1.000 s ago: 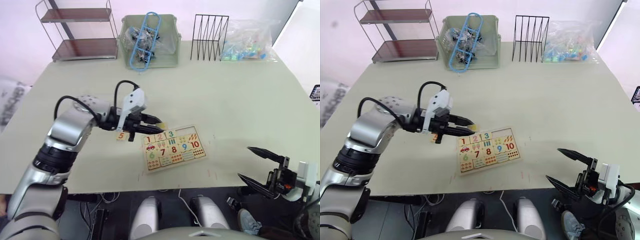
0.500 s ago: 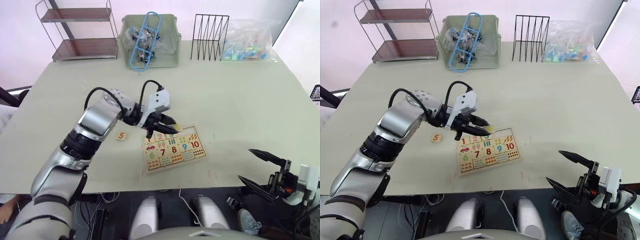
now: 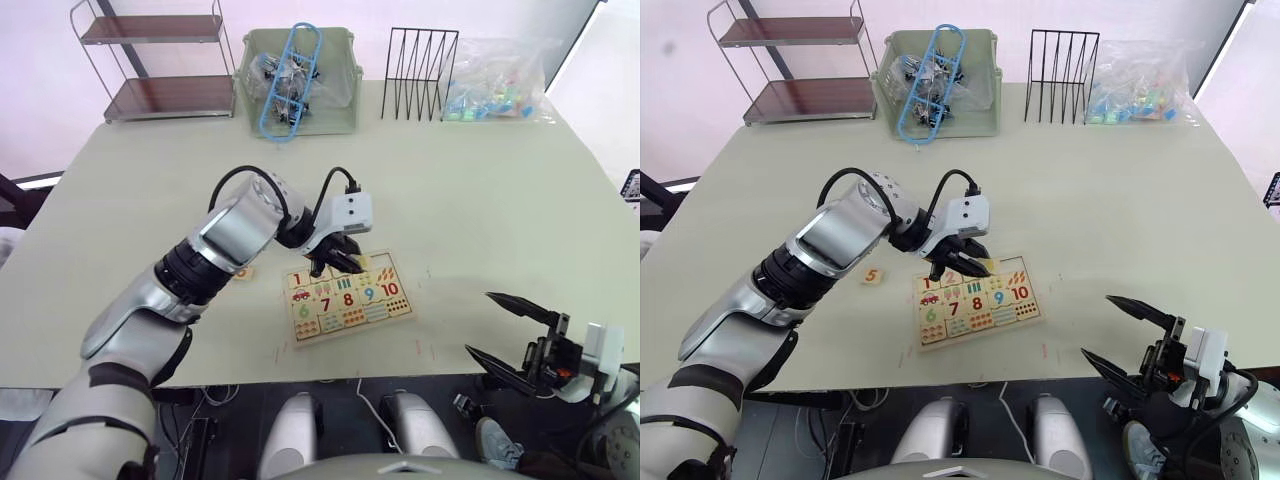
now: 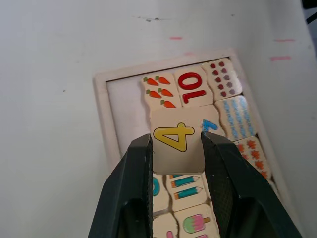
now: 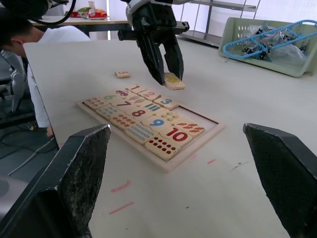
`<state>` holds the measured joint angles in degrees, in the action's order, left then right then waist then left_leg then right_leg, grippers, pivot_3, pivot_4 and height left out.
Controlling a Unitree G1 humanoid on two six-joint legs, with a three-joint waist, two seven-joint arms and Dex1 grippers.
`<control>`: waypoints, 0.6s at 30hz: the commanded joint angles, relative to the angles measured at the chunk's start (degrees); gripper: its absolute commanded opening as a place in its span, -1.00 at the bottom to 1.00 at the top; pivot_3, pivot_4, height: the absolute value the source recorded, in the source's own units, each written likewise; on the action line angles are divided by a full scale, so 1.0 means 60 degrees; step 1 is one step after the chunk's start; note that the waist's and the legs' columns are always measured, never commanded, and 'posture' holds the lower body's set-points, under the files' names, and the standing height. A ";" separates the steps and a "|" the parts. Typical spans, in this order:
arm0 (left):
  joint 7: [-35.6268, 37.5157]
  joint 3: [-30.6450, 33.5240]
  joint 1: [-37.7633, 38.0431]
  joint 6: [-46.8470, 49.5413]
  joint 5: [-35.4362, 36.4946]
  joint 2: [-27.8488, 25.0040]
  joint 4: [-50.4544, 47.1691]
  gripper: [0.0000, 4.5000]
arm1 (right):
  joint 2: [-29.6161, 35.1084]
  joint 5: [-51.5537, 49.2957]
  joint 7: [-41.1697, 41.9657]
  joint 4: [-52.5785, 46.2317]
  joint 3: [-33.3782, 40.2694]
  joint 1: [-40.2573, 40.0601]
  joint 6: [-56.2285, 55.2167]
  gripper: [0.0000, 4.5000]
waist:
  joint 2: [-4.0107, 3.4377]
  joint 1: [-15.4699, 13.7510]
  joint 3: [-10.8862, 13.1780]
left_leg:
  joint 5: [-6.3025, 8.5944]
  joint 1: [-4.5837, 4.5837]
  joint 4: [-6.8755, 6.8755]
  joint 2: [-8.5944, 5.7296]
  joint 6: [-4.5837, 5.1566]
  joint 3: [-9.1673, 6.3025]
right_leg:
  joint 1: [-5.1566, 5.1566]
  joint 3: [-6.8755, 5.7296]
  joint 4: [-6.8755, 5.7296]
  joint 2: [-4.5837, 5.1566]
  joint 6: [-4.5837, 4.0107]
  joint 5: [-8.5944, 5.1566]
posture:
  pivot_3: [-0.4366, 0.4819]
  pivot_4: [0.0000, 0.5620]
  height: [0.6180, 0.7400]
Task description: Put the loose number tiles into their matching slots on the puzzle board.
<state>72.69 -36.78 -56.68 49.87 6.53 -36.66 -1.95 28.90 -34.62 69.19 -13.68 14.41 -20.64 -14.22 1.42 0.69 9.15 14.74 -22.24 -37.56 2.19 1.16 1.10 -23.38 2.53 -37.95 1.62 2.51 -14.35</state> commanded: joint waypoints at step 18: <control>-0.0872 -0.0630 -0.0321 0.0678 -0.1256 0.0950 0.0632 -0.57 | -0.0205 0.0070 -0.0145 -0.0005 -0.0208 0.0331 -0.0307 1.00 | -0.0007 -0.0009 0.0004 | 0.0001 -0.0080 -0.0087 0.0000 0.0001 -0.0045 | -0.0017 -0.0003 -0.0007 -0.0023 0.0001 0.0002 | -0.05 -0.47 1.00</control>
<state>67.67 -40.87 -57.96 53.65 -0.63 -31.27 2.94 27.78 -33.92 68.40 -12.72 13.14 -18.72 -15.15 1.38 0.64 9.17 14.74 -22.76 -38.14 2.18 1.16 0.81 -23.48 2.54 -37.99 1.45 2.53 -14.33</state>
